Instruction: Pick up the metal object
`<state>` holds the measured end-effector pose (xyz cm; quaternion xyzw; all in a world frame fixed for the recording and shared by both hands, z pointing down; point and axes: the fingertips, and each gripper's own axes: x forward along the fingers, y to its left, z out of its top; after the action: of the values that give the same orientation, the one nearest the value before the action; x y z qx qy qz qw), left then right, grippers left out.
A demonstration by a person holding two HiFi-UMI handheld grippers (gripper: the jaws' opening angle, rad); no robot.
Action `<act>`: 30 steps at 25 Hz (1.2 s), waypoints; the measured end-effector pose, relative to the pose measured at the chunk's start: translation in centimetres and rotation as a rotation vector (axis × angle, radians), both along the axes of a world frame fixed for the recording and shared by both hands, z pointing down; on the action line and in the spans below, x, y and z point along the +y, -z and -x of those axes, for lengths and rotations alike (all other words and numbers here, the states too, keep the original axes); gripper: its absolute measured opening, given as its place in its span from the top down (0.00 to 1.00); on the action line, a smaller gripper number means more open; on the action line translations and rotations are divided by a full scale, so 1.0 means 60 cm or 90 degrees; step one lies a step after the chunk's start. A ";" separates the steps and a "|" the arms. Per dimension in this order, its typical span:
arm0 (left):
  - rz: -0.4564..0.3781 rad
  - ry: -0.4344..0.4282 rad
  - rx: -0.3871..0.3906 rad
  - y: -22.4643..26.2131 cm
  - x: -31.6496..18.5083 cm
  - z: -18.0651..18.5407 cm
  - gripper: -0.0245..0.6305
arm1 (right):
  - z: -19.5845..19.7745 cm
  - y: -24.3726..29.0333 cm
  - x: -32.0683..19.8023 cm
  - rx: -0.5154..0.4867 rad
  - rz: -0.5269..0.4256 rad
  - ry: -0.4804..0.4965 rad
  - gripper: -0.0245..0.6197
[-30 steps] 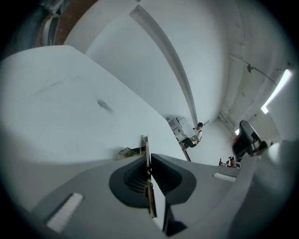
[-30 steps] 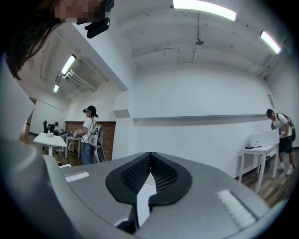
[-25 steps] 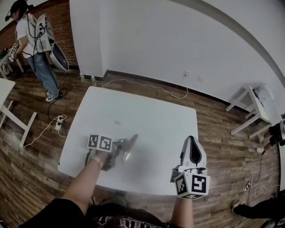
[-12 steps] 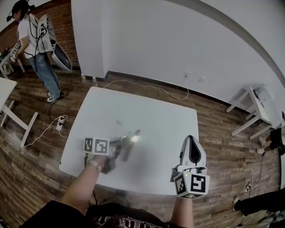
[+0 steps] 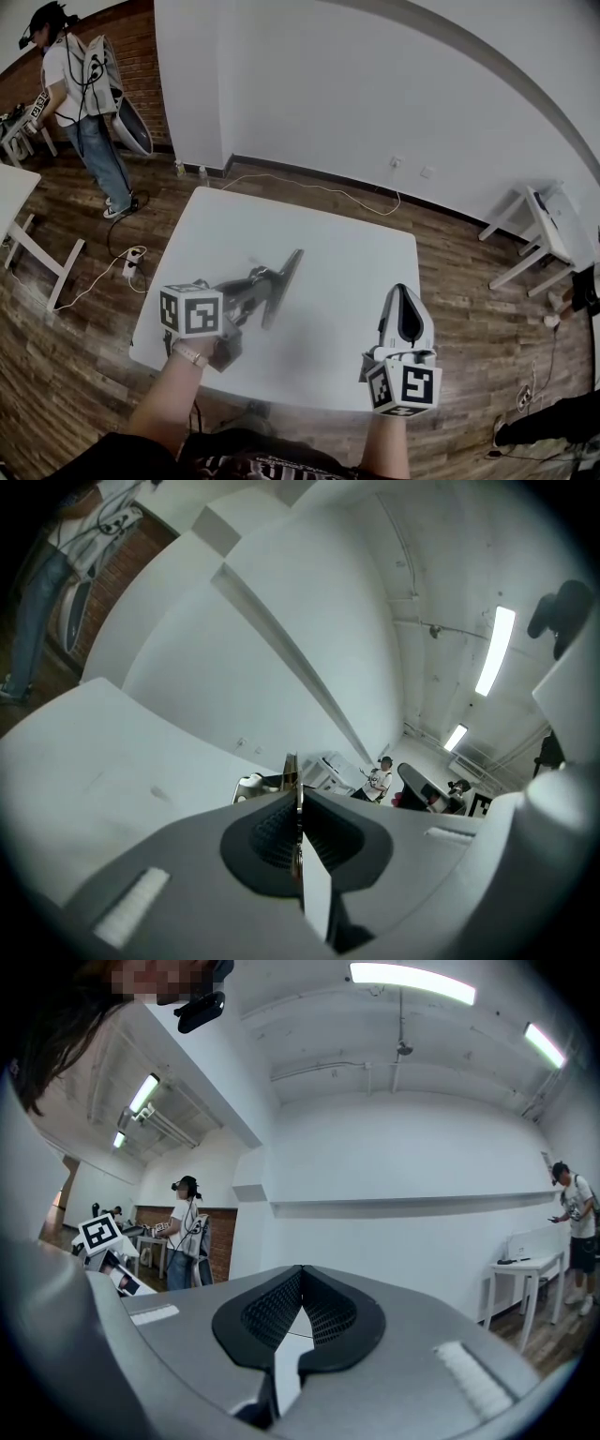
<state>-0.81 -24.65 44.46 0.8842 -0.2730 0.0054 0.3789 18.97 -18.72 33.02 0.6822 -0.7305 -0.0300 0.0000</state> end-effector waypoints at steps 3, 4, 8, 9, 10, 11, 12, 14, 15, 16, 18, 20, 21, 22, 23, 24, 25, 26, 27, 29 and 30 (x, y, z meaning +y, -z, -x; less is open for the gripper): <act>-0.030 0.018 -0.008 0.038 0.006 0.009 0.96 | 0.002 0.001 0.001 0.000 -0.003 0.001 0.95; -0.041 0.026 -0.013 0.050 0.008 0.012 0.96 | 0.002 0.001 0.002 0.001 -0.002 0.002 0.94; -0.070 0.043 -0.011 0.097 0.022 0.021 0.96 | 0.003 0.006 0.005 0.004 -0.002 0.003 0.95; -0.070 0.044 -0.005 0.107 0.026 0.023 0.96 | 0.004 0.007 0.006 0.005 -0.002 0.004 0.95; -0.068 0.045 0.001 0.117 0.030 0.024 0.96 | 0.004 0.008 0.006 0.006 -0.002 0.005 0.95; -0.067 0.044 0.006 0.126 0.035 0.024 0.96 | 0.004 0.009 0.006 0.006 -0.003 0.005 0.95; -0.066 0.041 0.011 0.134 0.039 0.024 0.96 | 0.004 0.009 0.006 0.006 -0.005 0.004 0.95; -0.067 0.032 0.018 0.147 0.047 0.023 0.96 | 0.003 0.008 0.006 0.004 -0.006 0.002 0.95; -0.069 0.029 0.020 0.152 0.049 0.022 0.96 | 0.002 0.008 0.006 0.004 -0.005 0.001 0.95; -0.071 0.028 0.018 0.154 0.050 0.021 0.96 | 0.002 0.009 0.006 0.005 -0.004 0.001 0.95; -0.078 0.029 0.010 0.154 0.050 0.020 0.96 | 0.001 0.011 0.006 0.007 -0.003 0.003 0.95; -0.081 0.031 0.005 0.151 0.051 0.018 0.96 | 0.001 0.012 0.007 0.010 -0.002 0.004 0.95; -0.081 0.031 0.004 0.150 0.052 0.018 0.96 | 0.001 0.012 0.008 0.010 -0.002 0.004 0.95; -0.079 0.030 0.005 0.150 0.054 0.017 0.96 | 0.001 0.012 0.008 0.010 -0.002 0.004 0.95; -0.078 0.030 0.007 0.151 0.054 0.017 0.96 | 0.000 0.013 0.008 0.009 -0.002 0.004 0.95; -0.078 0.030 0.008 0.153 0.055 0.017 0.96 | -0.001 0.014 0.007 0.008 -0.003 0.004 0.95; -0.078 0.030 0.009 0.154 0.054 0.017 0.96 | -0.001 0.015 0.006 0.007 -0.004 0.003 0.95; -0.079 0.031 0.009 0.156 0.052 0.018 0.96 | -0.001 0.015 0.005 0.005 -0.005 0.003 0.95; -0.082 0.032 0.006 0.157 0.051 0.020 0.96 | 0.000 0.014 0.004 0.004 -0.005 0.002 0.95; -0.090 0.034 -0.003 0.157 0.052 0.025 0.96 | 0.003 0.010 0.004 0.004 -0.004 0.000 0.95; -0.091 0.034 -0.006 0.156 0.054 0.028 0.96 | 0.005 0.008 0.004 0.005 -0.002 -0.001 0.95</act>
<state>-2.48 -21.43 35.11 0.9014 -0.2984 -0.0199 0.3131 18.65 -18.47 32.56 0.6825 -0.7301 -0.0339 0.0018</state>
